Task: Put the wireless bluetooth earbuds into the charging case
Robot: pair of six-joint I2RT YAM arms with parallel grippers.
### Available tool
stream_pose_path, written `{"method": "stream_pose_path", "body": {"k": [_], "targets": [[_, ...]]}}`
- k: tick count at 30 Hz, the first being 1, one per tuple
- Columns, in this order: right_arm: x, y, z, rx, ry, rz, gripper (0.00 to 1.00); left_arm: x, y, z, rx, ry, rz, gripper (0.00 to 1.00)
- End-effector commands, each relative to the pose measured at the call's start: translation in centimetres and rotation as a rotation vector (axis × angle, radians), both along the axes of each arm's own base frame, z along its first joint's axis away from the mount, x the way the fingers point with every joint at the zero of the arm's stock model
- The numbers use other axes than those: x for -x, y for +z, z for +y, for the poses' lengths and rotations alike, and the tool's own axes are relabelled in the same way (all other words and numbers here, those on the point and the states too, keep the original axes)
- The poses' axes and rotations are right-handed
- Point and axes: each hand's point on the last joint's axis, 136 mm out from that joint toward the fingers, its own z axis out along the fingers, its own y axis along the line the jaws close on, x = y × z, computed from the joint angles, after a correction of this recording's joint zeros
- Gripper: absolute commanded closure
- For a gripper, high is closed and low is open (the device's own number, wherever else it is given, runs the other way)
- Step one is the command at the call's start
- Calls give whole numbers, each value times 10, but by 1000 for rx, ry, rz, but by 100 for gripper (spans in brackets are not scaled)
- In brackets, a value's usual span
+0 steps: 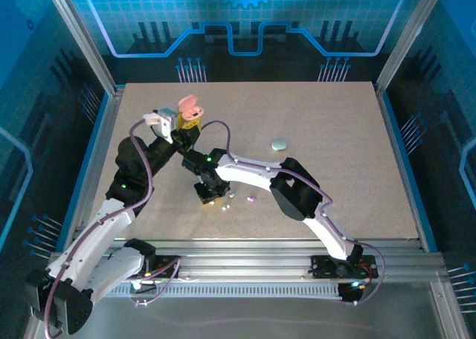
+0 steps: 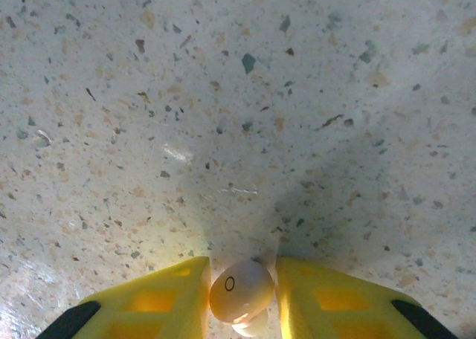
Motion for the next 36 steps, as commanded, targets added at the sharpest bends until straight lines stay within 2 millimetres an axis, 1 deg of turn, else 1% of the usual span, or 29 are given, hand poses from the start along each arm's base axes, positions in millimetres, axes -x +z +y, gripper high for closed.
{"method": "stream_pose_path", "body": {"k": [1,11,18,20,22,28,32,36], "targets": [[0,6,2,-3,-7,-8,68,3,7,4,11,10,-26,65],[2,8,8,-29,14,5,68,2,7,5,10,13,-27,65],[1,11,8,-19,18,-6,71,2,8,4,10,12,-27,65],[2,2,5,11,21,-5,72,2,8,4,10,12,-28,65],[2,5,6,8,30,-23,71,2,8,4,10,12,-29,65],[5,-4,6,19,30,20,70,2,8,4,10,11,-27,65],[6,-5,7,18,35,19,72,2,8,4,10,11,-29,65],[8,-10,4,38,44,29,72,2,7,4,10,9,-25,65]]}}
